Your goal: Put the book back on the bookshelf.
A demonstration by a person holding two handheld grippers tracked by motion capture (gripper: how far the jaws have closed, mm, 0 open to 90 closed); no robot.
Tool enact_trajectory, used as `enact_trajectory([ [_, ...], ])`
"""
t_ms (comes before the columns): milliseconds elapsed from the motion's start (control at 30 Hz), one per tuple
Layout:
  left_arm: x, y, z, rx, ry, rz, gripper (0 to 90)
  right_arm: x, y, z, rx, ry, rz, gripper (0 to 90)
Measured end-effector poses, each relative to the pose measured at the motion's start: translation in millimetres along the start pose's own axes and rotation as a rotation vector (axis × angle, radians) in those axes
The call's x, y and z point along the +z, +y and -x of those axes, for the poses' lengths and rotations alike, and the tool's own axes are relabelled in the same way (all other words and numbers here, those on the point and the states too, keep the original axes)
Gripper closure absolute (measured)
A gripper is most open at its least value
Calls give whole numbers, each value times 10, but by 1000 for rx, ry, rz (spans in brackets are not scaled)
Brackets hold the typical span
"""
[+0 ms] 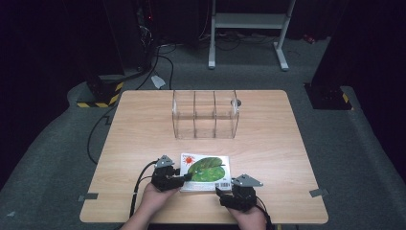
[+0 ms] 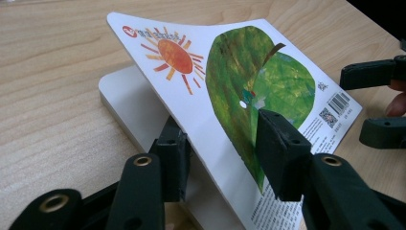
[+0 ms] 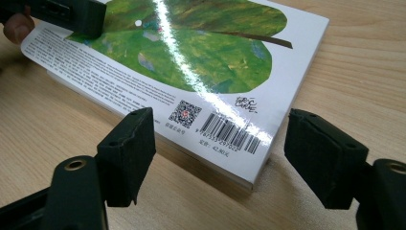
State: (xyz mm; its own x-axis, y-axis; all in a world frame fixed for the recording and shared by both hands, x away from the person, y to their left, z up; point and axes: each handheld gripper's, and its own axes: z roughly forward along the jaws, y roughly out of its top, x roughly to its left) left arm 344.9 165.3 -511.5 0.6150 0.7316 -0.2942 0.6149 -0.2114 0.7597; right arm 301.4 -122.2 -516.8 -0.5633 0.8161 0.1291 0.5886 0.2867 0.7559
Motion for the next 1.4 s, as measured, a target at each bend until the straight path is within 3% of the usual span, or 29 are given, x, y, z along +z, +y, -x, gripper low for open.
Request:
enact_trajectory([
  [233,-82,-6,117,147,34,48,606,-41,29,35,4,13,31,299],
  [533,-90,-47,133,205,41,78,606,-64,200,43,-7,38,54,344],
  [733,-170,-47,244,298,70,140,619,-131,399,17,-35,21,106,336],
  [867,-181,-61,274,336,79,156,620,-85,338,99,4,32,121,314],
  [933,-190,-65,296,364,84,170,622,-20,289,153,19,39,81,294],
  [1067,-219,-76,335,423,91,199,629,39,236,221,48,52,64,277],
  [1200,-237,-87,355,446,87,221,634,76,247,253,94,79,37,255],
  [1400,-257,-98,379,473,88,240,635,107,251,278,115,84,40,241],
])
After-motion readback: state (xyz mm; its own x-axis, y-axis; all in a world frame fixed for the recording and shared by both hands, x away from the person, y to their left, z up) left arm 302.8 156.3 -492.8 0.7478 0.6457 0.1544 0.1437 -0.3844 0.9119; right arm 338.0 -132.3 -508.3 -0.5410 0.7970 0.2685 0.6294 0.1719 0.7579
